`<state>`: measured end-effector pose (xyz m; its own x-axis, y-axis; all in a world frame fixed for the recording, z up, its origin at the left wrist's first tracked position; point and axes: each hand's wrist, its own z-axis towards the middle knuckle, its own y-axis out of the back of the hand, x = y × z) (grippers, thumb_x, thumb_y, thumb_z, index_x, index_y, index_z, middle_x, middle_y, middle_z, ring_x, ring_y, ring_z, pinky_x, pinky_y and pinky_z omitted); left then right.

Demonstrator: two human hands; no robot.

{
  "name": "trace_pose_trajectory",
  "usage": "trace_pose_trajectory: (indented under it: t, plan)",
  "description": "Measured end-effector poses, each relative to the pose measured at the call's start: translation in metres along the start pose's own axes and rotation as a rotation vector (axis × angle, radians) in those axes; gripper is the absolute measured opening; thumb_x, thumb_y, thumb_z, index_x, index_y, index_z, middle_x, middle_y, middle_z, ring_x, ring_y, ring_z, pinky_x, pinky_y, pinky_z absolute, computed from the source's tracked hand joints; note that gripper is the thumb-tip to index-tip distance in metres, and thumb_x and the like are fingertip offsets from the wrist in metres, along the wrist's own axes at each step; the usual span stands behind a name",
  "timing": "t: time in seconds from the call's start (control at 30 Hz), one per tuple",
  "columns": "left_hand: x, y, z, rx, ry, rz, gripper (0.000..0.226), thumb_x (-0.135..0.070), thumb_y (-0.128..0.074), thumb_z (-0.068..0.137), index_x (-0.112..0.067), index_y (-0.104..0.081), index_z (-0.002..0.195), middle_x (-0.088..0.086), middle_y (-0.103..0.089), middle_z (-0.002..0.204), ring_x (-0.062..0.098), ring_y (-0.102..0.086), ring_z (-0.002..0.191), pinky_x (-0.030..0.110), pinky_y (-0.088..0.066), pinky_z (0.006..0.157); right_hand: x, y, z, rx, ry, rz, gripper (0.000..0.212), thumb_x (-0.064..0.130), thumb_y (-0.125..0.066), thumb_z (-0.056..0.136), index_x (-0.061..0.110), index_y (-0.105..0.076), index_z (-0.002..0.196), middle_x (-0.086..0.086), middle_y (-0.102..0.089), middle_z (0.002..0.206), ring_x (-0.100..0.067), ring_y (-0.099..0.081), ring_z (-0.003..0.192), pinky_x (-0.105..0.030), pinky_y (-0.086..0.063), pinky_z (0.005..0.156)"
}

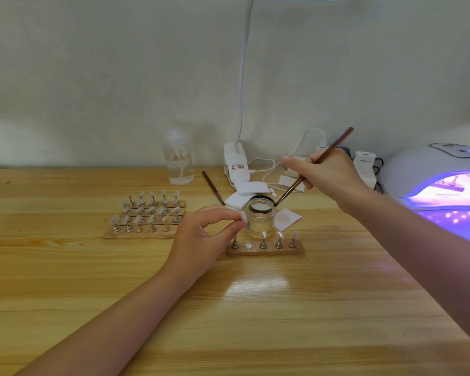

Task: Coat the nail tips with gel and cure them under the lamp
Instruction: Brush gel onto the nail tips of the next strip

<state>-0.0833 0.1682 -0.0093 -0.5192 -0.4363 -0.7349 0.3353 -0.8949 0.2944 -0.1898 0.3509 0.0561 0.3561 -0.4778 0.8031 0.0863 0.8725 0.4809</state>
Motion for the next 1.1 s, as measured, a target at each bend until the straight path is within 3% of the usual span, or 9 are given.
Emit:
trace_pose_trajectory:
  t: [0.23,0.4,0.6,0.73,0.9,1.0,1.1]
  plan:
    - [-0.001,0.000,0.000,0.001,-0.004,0.010,0.020,-0.003,-0.071,0.072,-0.018,-0.070,0.085,-0.016,-0.067,0.076,-0.005,-0.062,0.078,0.007,-0.042,0.076,-0.001,-0.001,0.000,-0.034,-0.032,0.088,0.049,0.038,-0.066,0.082,0.015,-0.049,0.043,0.010,-0.048,0.034,-0.005,-0.053,0.055,-0.022,-0.037,0.058]
    - [-0.001,0.000,0.000,0.003,0.000,0.009,0.018,-0.003,-0.070,0.073,-0.016,-0.071,0.085,-0.015,-0.067,0.076,-0.005,-0.062,0.077,0.007,-0.042,0.076,-0.005,-0.008,-0.002,-0.004,-0.061,0.091,0.047,0.039,-0.067,0.081,0.014,-0.050,0.044,0.011,-0.048,0.033,0.005,-0.048,0.040,-0.021,-0.034,0.055]
    - [-0.001,0.000,0.000,-0.001,-0.005,0.013,0.019,-0.003,-0.070,0.073,-0.018,-0.071,0.085,-0.017,-0.067,0.074,-0.004,-0.062,0.078,0.008,-0.043,0.076,-0.010,-0.003,-0.004,-0.025,-0.066,0.102,0.050,0.041,-0.065,0.082,0.014,-0.051,0.043,0.009,-0.049,0.035,-0.004,-0.052,0.054,-0.024,-0.039,0.060]
    - [-0.001,0.000,0.000,0.003,-0.008,0.021,0.022,-0.002,-0.070,0.073,-0.020,-0.070,0.086,-0.021,-0.066,0.071,-0.004,-0.062,0.077,0.008,-0.043,0.075,-0.008,0.001,-0.010,-0.064,-0.061,0.187,0.050,0.046,-0.062,0.082,0.015,-0.052,0.045,0.008,-0.050,0.036,0.005,-0.050,0.044,-0.023,-0.038,0.061]
    - [-0.002,-0.001,0.000,-0.002,-0.008,0.034,0.020,-0.002,-0.070,0.073,-0.016,-0.071,0.087,-0.017,-0.066,0.074,-0.004,-0.062,0.076,0.011,-0.045,0.077,0.007,-0.010,-0.042,-0.071,0.083,0.487,0.042,0.054,-0.056,0.075,0.021,-0.056,0.050,-0.002,-0.058,0.042,-0.007,-0.046,0.033,-0.012,-0.037,0.040]
    - [-0.002,-0.001,0.000,0.000,0.012,0.035,0.020,-0.003,-0.071,0.073,-0.017,-0.071,0.088,-0.017,-0.066,0.074,-0.004,-0.061,0.076,0.012,-0.044,0.077,0.006,-0.023,-0.063,-0.080,0.205,0.544,0.034,0.051,-0.051,0.078,0.022,-0.063,0.064,-0.001,-0.064,0.051,-0.009,-0.055,0.042,-0.013,-0.043,0.046]
    - [-0.001,-0.001,0.000,-0.005,0.023,0.035,0.019,-0.005,-0.071,0.073,-0.019,-0.071,0.086,-0.017,-0.066,0.073,-0.005,-0.061,0.076,0.010,-0.043,0.076,0.002,-0.032,-0.076,-0.069,0.327,0.453,0.026,0.044,-0.052,0.084,0.025,-0.065,0.072,0.007,-0.066,0.057,0.000,-0.059,0.054,-0.010,-0.044,0.056]
